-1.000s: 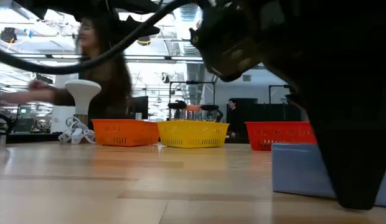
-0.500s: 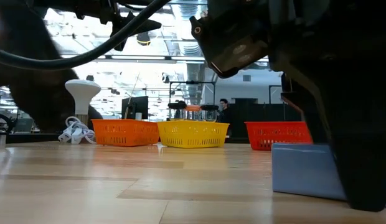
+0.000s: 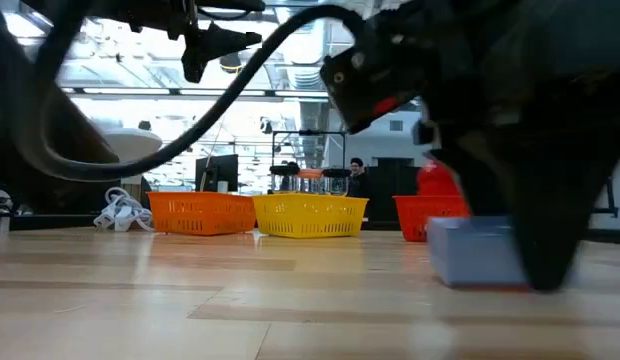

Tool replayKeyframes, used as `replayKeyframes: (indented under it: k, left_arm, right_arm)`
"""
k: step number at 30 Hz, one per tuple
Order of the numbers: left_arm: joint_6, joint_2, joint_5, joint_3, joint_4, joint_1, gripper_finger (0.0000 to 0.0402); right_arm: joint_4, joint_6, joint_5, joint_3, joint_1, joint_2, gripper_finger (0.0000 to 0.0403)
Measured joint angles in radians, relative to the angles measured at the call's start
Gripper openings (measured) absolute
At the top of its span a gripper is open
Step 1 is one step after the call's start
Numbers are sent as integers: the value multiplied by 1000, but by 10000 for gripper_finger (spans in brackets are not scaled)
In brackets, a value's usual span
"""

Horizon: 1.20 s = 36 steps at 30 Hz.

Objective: Pick & Place Office items
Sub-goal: Put the blue charger adapter in the orange bin

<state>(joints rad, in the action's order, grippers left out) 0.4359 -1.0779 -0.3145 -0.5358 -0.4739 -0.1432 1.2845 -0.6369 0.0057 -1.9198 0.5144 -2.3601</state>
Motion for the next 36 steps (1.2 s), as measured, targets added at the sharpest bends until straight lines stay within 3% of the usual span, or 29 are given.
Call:
replayKeyframes:
  k: [5,9,16,19,25,36]
  left_arm:
    - [98,-3,1,0,49,1,210]
    - [173,-46,0,1,105,0,210]
    - [355,-240,2,1,91,0,210]
    - [465,-333,4,2,-15,-6,210]
    - [489,-461,11,-2,-324,-9,210]
    - [487,-555,13,-103,-359,13,210]
  right_arm:
    - [153,64,115,-1,-15,49,227]
    - [222,108,234,-1,-31,99,208]
    - [235,174,416,-2,-84,226,209]
    - [240,188,471,-3,-107,270,225]
    - [245,217,491,-3,-159,293,204]
    - [195,279,492,-3,-248,293,222]
